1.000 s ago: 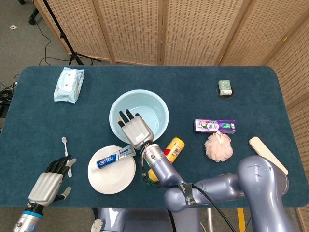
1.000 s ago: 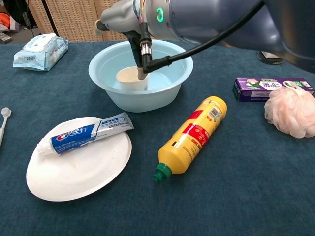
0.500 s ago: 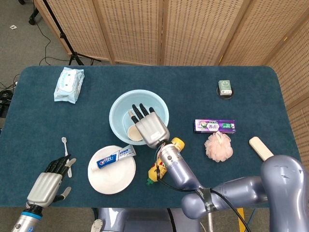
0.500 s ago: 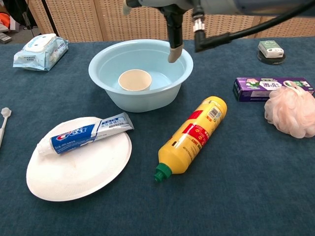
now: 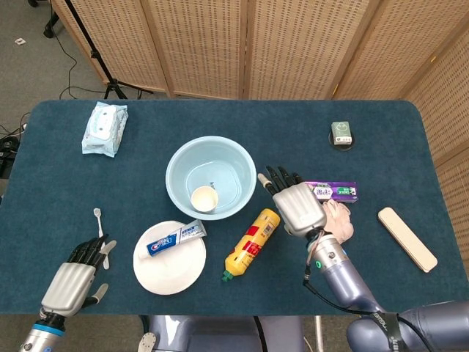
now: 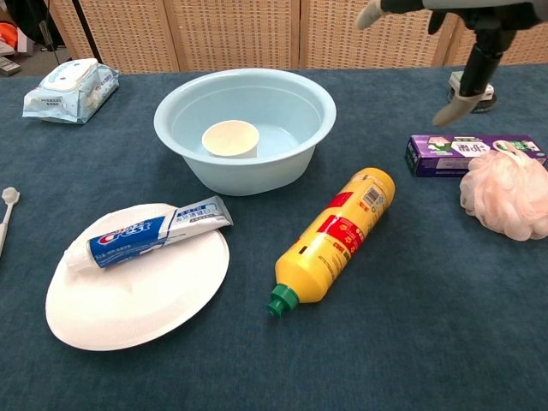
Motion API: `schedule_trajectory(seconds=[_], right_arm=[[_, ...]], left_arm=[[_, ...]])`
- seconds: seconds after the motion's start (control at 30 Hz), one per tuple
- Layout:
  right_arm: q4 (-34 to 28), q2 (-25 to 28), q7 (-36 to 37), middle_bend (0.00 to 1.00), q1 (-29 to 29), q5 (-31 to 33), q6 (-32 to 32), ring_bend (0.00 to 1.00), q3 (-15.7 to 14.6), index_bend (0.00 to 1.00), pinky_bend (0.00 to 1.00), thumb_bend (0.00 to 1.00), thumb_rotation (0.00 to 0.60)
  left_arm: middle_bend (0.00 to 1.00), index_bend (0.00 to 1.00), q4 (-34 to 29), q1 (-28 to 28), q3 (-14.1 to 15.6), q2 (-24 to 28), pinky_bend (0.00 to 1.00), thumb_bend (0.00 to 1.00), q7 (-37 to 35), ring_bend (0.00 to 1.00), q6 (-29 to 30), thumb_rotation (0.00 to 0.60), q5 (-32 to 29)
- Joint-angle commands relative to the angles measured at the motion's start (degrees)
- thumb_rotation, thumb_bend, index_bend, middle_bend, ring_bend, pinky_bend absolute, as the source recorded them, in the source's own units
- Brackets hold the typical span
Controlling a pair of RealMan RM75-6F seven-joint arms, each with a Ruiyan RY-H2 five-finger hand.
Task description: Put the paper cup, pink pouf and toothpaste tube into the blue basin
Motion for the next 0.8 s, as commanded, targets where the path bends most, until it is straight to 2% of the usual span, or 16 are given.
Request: schedule_trajectory(seconds=[0.03, 0.2, 0.37, 0.53, 0.8], right_arm=[[-2.0, 6.7, 17.0, 0.0, -8.2, -5.0, -7.6, 0.0, -2.4, 0.0, 0.18, 0.1, 0.6], [0.2, 12.1, 32.1, 0.0, -13.0, -9.6, -17.6, 0.0, -3.0, 0.0, 0.17, 0.1, 0.6], [6.2, 13.0, 40.2, 0.0, -16.7, -15.7, -21.2, 0.0, -2.4, 0.0, 0.17, 0.1, 0.6], [12.2, 9.7, 40.2, 0.0, -18.0, -16.8, -20.1, 0.0, -1.0, 0.0, 0.17, 0.1, 0.6], [18.7, 4.9, 36.9, 0.0, -17.0, -11.1, -21.5, 0.0, 1.3, 0.0, 0.17, 0.1, 0.6]], left_arm=[[0.0, 0.01, 0.1, 0.4, 0.0, -0.5, 0.11, 0.33, 1.1, 0.0, 0.6, 0.6, 0.6], [0.0, 0.01, -0.2, 0.9, 1.0, -1.3, 0.11, 0.33, 3.5, 0.0, 0.8, 0.6, 2.4], [0.0, 0.01, 0.0, 1.4, 2.1, -2.5, 0.11, 0.33, 5.9, 0.0, 0.6, 0.6, 4.4], [0.0, 0.01, 0.4, 1.7, 2.5, -3.5, 0.11, 0.33, 7.4, 0.0, 0.4, 0.6, 4.9], [0.0, 0.01, 1.0, 1.7, 1.8, -4.1, 0.11, 0.33, 7.1, 0.0, 0.2, 0.6, 4.2]])
